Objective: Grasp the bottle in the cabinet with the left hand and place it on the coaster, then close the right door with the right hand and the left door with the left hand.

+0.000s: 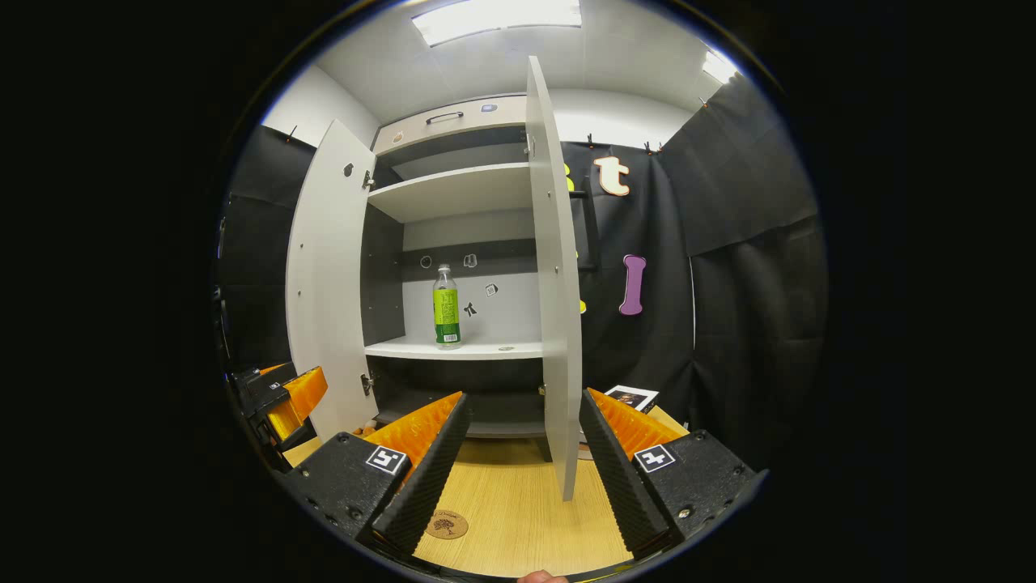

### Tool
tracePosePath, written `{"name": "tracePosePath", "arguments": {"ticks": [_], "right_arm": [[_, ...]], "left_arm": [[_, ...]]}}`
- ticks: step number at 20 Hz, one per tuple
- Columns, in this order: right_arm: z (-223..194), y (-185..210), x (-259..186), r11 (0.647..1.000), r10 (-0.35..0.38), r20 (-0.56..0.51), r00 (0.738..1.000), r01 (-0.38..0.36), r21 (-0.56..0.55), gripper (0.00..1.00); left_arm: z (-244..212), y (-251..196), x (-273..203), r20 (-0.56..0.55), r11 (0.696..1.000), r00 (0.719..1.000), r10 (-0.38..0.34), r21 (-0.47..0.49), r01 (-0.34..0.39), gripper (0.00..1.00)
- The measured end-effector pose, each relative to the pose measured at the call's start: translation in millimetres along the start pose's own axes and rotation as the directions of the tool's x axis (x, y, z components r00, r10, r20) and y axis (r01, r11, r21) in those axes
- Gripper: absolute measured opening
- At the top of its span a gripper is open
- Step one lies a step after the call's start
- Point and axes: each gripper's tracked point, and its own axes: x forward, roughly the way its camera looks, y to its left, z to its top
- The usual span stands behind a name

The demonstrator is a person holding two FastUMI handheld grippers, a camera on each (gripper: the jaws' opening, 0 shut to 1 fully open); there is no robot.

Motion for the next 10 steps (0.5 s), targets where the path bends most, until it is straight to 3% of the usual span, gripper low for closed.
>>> {"name": "tracePosePath", "arguments": {"ticks": [10], "right_arm": [[-1.5, 4.2, 0.3, 1.0, 0.006, -0.004, 1.0, -0.006, -0.001, 0.84]], "left_arm": [[-0.4, 3.2, -1.0, -0.004, 1.0, 1.0, 0.008, 0.002, -0.008, 0.95]]}}
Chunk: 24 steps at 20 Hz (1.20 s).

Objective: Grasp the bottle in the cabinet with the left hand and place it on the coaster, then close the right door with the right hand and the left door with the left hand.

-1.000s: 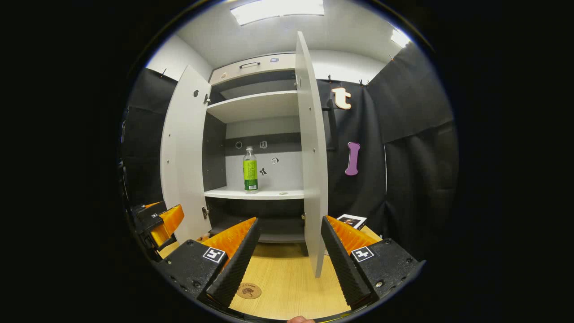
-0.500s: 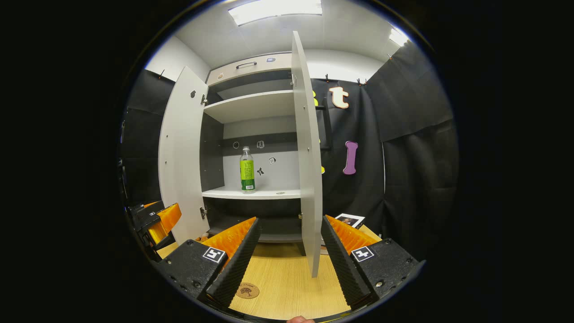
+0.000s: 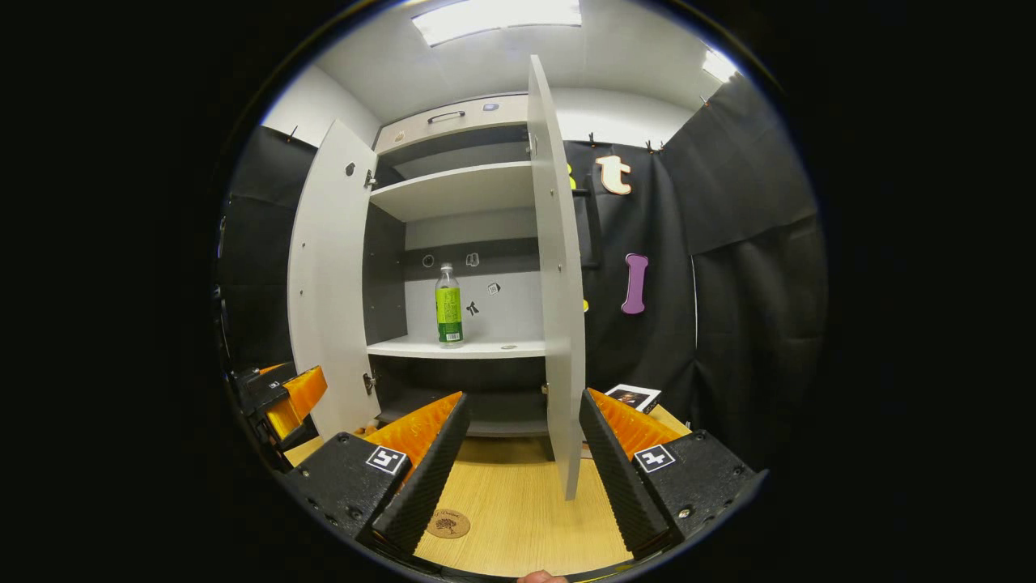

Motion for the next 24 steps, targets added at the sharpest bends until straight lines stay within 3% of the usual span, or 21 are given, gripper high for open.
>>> {"name": "tracePosePath", "arguments": {"ticks": [4, 8, 17, 21, 24], "right_arm": [[2, -2, -1, 1.0, -0.01, 0.004, 1.0, 0.01, -0.004, 0.84], [2, -4, 0, 1.0, -0.016, 0.009, 1.0, 0.016, -0.018, 0.84], [-1, -19, -2, 0.998, -0.062, -0.003, 0.998, 0.062, -0.009, 0.84], [1, -31, 1, 0.995, -0.102, -0.008, 0.995, 0.102, -0.008, 0.84], [3, -39, 4, 0.99, -0.138, -0.006, 0.99, 0.138, 0.012, 0.84]], "left_arm": [[5, 0, 6, 0.008, 1.0, 1.0, -0.004, -0.013, 0.004, 0.95], [7, -7, 32, -0.025, 0.997, 0.998, -0.053, -0.052, 0.052, 0.95], [40, -41, 129, 0.01, 0.989, 0.99, -0.143, -0.026, 0.143, 0.95], [66, -59, 173, 0.065, 0.986, 0.984, -0.167, 0.016, 0.167, 0.95], [75, -77, 201, 0.067, 0.979, 0.977, -0.204, -0.004, 0.205, 0.94]]}}
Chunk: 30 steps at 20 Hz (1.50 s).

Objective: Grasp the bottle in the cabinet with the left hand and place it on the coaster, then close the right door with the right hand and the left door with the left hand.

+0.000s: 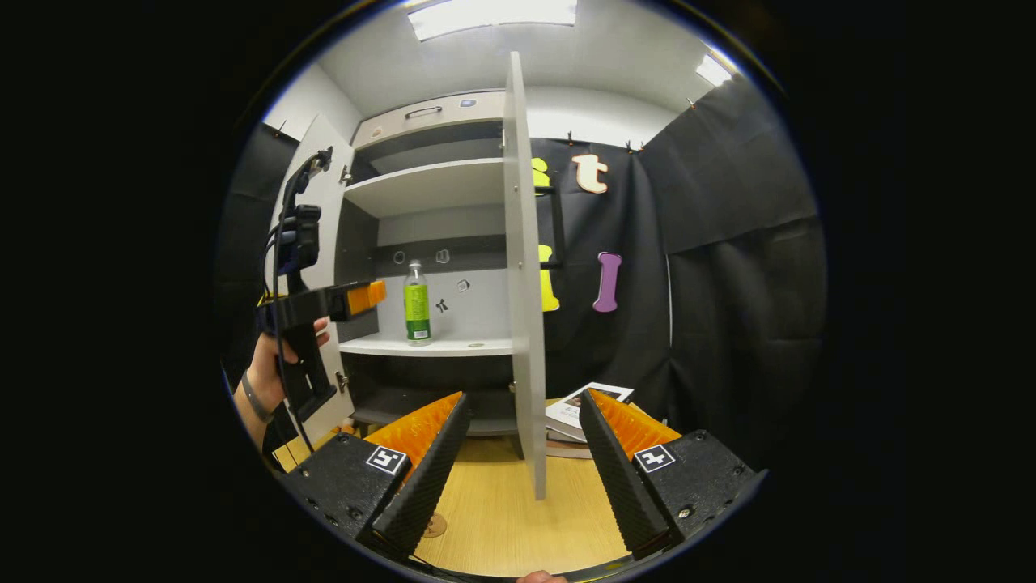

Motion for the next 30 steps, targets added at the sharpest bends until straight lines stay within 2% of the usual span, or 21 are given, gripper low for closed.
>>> {"name": "tracePosePath", "arguments": {"ticks": [4, 9, 16, 21, 23, 25, 26, 27, 30], "right_arm": [[2, -6, 2, 1.0, -0.025, -0.003, 1.0, 0.025, 0.013, 0.84], [-1, -26, 5, 0.997, -0.083, -0.01, 0.996, 0.083, 0.006, 0.84], [-7, -46, 16, 0.989, -0.144, -0.043, 0.989, 0.145, 0.023, 0.83], [-8, -55, 17, 0.984, -0.176, -0.04, 0.984, 0.177, 0.014, 0.84], [-9, -58, 18, 0.983, -0.181, -0.047, 0.982, 0.182, 0.015, 0.84], [-10, -58, 19, 0.983, -0.182, -0.049, 0.982, 0.183, 0.018, 0.84], [-10, -57, 19, 0.983, -0.181, -0.051, 0.982, 0.182, 0.017, 0.84], [-12, -57, 20, 0.984, -0.178, -0.057, 0.982, 0.179, 0.015, 0.84], [-12, -55, 21, 0.985, -0.169, -0.055, 0.984, 0.17, 0.014, 0.84]], "left_arm": [[-1, -3, 52, 0.018, 0.999, 0.999, -0.04, -0.008, 0.04, 0.95], [-37, 27, 117, -0.042, 0.999, 0.999, 0.018, 0.042, -0.016, 0.94], [-61, 31, 169, -0.089, 0.999, 0.996, 0.028, 0.028, -0.025, 0.94], [-72, 38, 197, -0.113, 0.998, 0.992, 0.049, 0.05, -0.044, 0.94], [-75, 36, 203, -0.121, 0.999, 0.992, 0.032, 0.044, -0.027, 0.95], [-73, 41, 209, -0.109, 0.997, 0.992, 0.056, 0.057, -0.05, 0.93], [-71, 43, 210, -0.099, 0.996, 0.993, 0.064, 0.064, -0.058, 0.83], [-71, 46, 211, -0.096, 0.996, 0.993, 0.072, 0.064, -0.066, 0.81], [-70, 43, 211, -0.103, 0.999, 0.994, 0.044, 0.029, -0.041, 0.74]]}}
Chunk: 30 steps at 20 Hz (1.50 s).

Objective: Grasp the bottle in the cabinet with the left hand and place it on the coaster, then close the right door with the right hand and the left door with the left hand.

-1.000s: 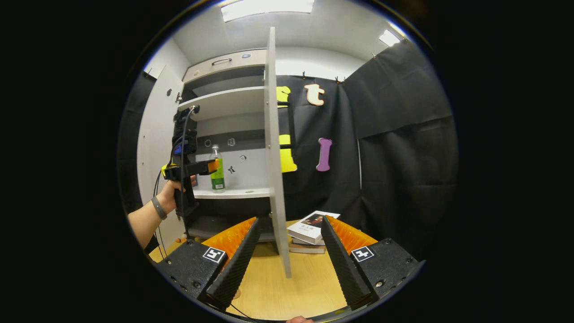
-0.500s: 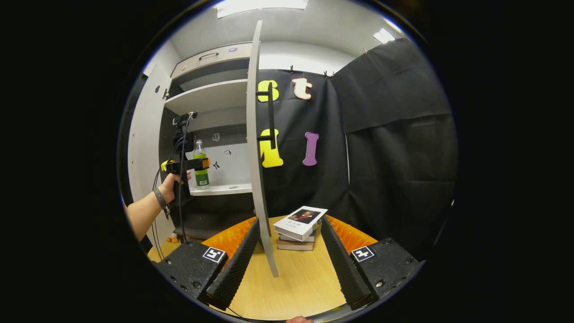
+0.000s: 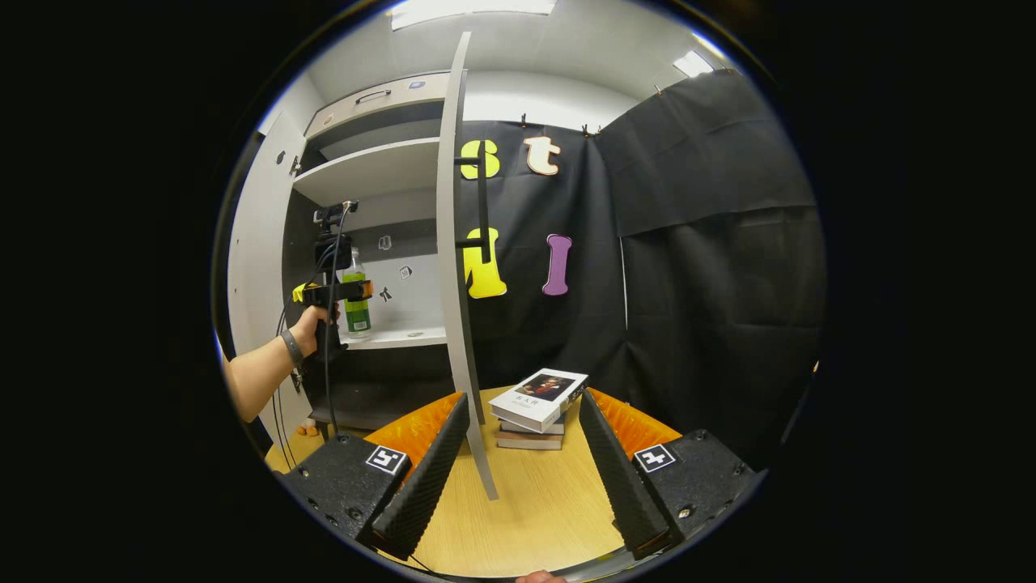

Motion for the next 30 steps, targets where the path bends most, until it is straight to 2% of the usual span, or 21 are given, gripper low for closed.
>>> {"name": "tracePosePath", "arguments": {"ticks": [1, 3, 4, 11, 12, 13, 15, 18, 22, 26, 28, 30], "right_arm": [[0, 0, -1, 1.0, 0.002, 0.001, 1.0, -0.002, -0.001, 0.84], [0, 2, 0, 1.0, 0.011, 0.002, 1.0, -0.011, -0.002, 0.84], [0, 2, -1, 1.0, 0.016, 0.003, 1.0, -0.016, -0.001, 0.84], [2, 9, -8, 0.998, 0.06, 0.018, 0.998, -0.06, -0.007, 0.84], [4, 10, -10, 0.998, 0.063, 0.024, 0.998, -0.063, -0.008, 0.84], [5, 11, -11, 0.998, 0.066, 0.027, 0.997, -0.065, -0.007, 0.84], [6, 14, -13, 0.997, 0.082, 0.029, 0.996, -0.082, -0.007, 0.84], [12, 20, -16, 0.993, 0.117, 0.039, 0.992, -0.117, -0.011, 0.84], [24, 29, -20, 0.982, 0.188, 0.054, 0.981, -0.185, -0.045, 0.84], [48, 34, -26, 0.964, 0.266, 0.079, 0.961, -0.264, -0.04, 0.84], [61, 32, -26, 0.961, 0.277, 0.092, 0.956, -0.276, -0.025, 0.84], [68, 30, -25, 0.962, 0.274, 0.103, 0.956, -0.275, -0.008, 0.84]], "left_arm": [[0, -1, -1, -0.003, 1.0, 1.0, -0.008, -0.013, 0.008, 0.69], [2, 4, -5, -0.003, 1.0, 1.0, 0.005, -0.014, -0.005, 0.71], [3, 4, -7, -0.006, 1.0, 1.0, 0.004, -0.014, -0.004, 0.67], [25, 5, -37, 0.014, 1.0, 1.0, -0.008, -0.009, 0.008, 0.66], [27, 2, -43, 0.011, 1.0, 1.0, -0.02, -0.014, 0.02, 0.63], [30, -1, -51, 0.012, 0.999, 0.999, -0.031, -0.02, 0.031, 0.7], [35, -8, -70, 0.022, 0.998, 0.998, -0.055, -0.028, 0.055, 0.64], [35, -18, -106, 0.038, 0.996, 0.996, -0.083, -0.037, 0.084, 0.67], [4, -33, -165, 0.037, 0.993, 0.993, -0.114, -0.029, 0.115, 0.66], [-54, -44, -220, 0.039, 0.996, 0.996, -0.084, 0.004, 0.084, 0.66], [-91, -61, -246, 0.029, 0.993, 0.992, -0.119, -0.003, 0.119, 0.7], [-129, -70, -268, 0.004, 0.993, 0.993, -0.117, -0.013, 0.117, 0.66]]}}
